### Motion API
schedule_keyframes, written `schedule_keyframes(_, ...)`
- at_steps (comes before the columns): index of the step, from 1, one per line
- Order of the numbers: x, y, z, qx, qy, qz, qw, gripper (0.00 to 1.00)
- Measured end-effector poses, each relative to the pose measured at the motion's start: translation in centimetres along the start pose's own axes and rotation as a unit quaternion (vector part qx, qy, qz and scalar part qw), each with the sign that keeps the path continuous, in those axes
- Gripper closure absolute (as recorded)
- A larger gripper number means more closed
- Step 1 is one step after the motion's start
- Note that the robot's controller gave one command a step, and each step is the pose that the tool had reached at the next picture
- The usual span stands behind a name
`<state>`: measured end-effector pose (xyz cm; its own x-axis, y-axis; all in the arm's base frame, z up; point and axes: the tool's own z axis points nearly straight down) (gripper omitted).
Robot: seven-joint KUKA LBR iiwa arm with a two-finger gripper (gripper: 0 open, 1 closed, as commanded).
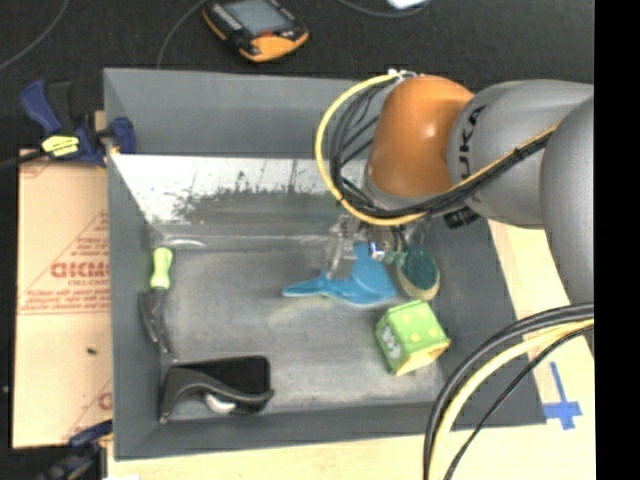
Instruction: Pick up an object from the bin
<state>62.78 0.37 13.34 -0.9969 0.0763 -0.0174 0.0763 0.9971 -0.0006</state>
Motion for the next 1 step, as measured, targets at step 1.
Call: schedule_keyframes(1,0.07,-0.03,0.11,0.000,0.0012,0.001,1.0000,0.00)
